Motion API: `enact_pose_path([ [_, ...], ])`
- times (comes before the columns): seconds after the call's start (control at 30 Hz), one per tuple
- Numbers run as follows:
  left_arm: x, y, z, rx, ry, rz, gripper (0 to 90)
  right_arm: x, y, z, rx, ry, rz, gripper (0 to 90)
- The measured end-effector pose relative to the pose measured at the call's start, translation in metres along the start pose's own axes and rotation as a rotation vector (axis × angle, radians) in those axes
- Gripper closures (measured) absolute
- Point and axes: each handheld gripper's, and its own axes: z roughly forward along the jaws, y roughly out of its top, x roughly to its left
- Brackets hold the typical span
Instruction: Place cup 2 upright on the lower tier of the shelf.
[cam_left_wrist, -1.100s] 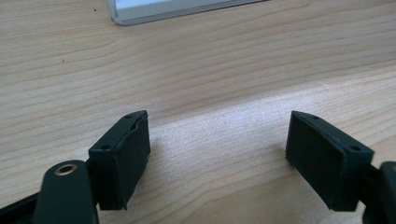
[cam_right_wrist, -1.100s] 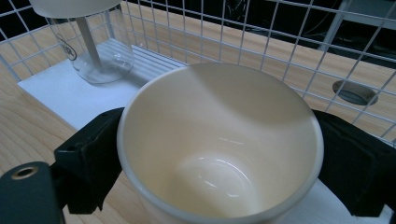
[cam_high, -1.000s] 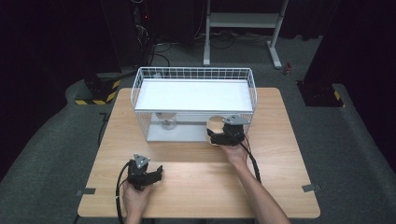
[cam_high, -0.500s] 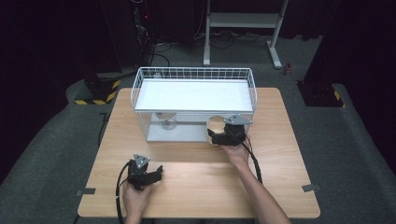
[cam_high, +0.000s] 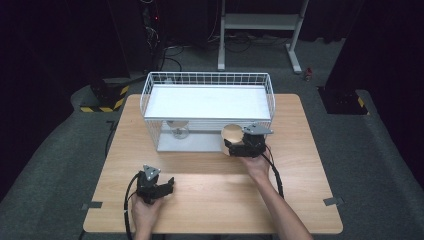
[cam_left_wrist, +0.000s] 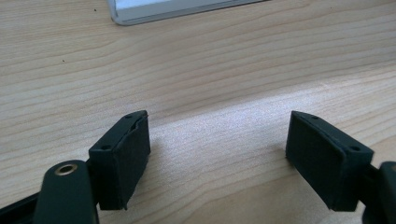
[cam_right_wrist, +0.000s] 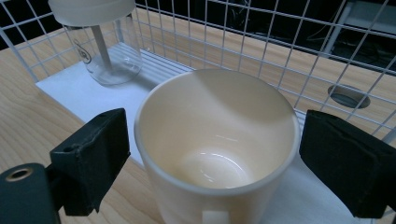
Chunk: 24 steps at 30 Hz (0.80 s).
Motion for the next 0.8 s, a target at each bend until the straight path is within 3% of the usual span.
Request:
enact_pose_path([
  [0.27, 0.0, 0.0, 0.0, 0.001, -0.001, 0.001, 22.2, -0.002, -0.003, -0.016, -0.009, -0.005, -0.003, 9.1],
  [0.43, 0.0, 0.0, 0.0, 0.0, 0.0, 0.001, 22.2, -0.003, -0.013, -0.022, 0.013, -0.001, 0.015, 12.4],
  [0.8, 0.0, 0.0, 0.0, 0.0, 0.001, 0.001, 22.2, 0.0, -0.034, -0.014, 0.075, -0.013, 0.004, 23.3],
])
